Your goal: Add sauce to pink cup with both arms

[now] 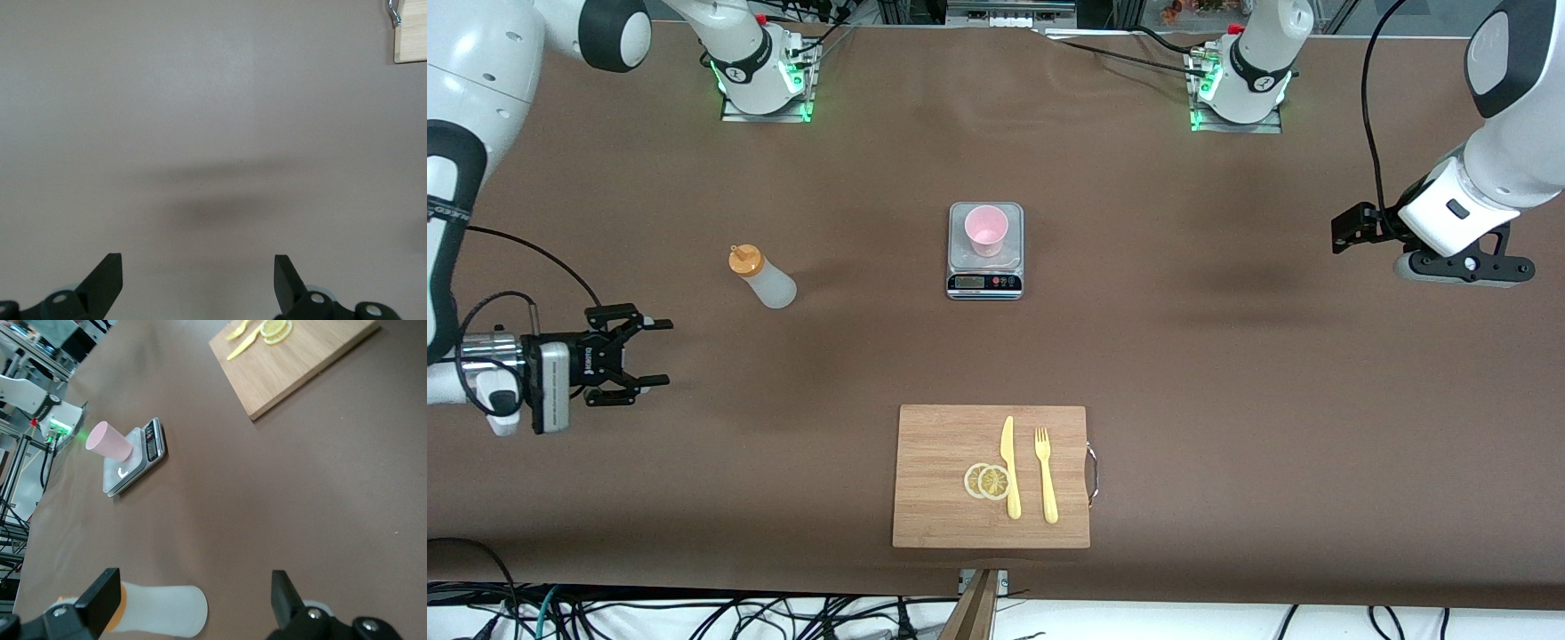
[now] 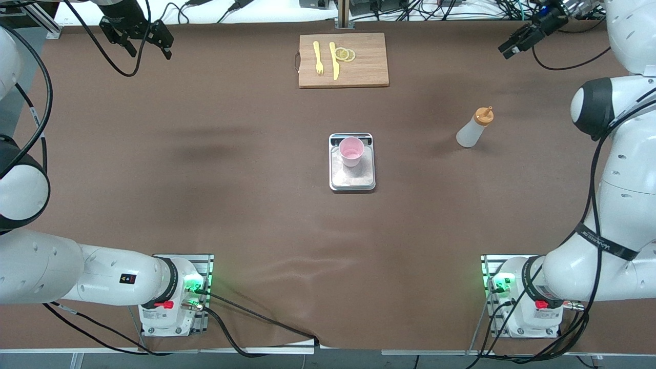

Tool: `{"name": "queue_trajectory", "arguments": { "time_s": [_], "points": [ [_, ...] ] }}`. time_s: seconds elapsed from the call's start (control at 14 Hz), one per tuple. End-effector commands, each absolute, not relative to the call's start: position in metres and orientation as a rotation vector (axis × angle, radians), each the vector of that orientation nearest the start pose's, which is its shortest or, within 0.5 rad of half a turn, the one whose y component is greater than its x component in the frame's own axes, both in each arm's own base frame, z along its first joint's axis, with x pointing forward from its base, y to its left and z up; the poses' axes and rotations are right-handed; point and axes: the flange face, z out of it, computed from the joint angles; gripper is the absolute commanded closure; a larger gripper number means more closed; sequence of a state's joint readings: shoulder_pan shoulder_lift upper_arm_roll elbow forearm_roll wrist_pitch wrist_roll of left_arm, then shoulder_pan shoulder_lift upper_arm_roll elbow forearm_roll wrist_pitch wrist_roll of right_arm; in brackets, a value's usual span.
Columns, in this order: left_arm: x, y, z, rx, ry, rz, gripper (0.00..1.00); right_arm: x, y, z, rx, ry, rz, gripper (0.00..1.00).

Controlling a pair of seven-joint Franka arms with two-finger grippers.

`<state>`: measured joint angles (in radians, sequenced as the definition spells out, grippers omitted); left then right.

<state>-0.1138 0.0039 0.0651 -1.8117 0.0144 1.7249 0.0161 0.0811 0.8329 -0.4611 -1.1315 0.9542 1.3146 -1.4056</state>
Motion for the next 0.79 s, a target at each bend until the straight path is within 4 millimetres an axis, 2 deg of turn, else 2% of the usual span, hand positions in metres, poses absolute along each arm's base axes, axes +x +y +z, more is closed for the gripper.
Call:
{"name": "queue_trajectory", "arguments": {
  "time_s": [0.0,0.14,0.43,0.72],
  "points": [
    [0.552,-0.025,0.524,-3.136,0.139,0.152,0.0,0.714,-0.04,0.356,-2.134,-1.096,-0.052,0.0],
    [0.552,-0.025,0.523,-3.136,0.139,0.154,0.0,0.715,-0.018,0.378,-2.222,-1.022,0.003,0.0],
    [0.552,-0.025,0.521,-3.136,0.142,0.159,0.0,0.71,-0.003,0.412,-2.383,-0.884,0.1,0.0],
    [0.552,-0.025,0.521,-3.136,0.142,0.159,0.0,0.701,0.028,0.452,-2.564,-0.732,0.184,0.0]
  ]
}}
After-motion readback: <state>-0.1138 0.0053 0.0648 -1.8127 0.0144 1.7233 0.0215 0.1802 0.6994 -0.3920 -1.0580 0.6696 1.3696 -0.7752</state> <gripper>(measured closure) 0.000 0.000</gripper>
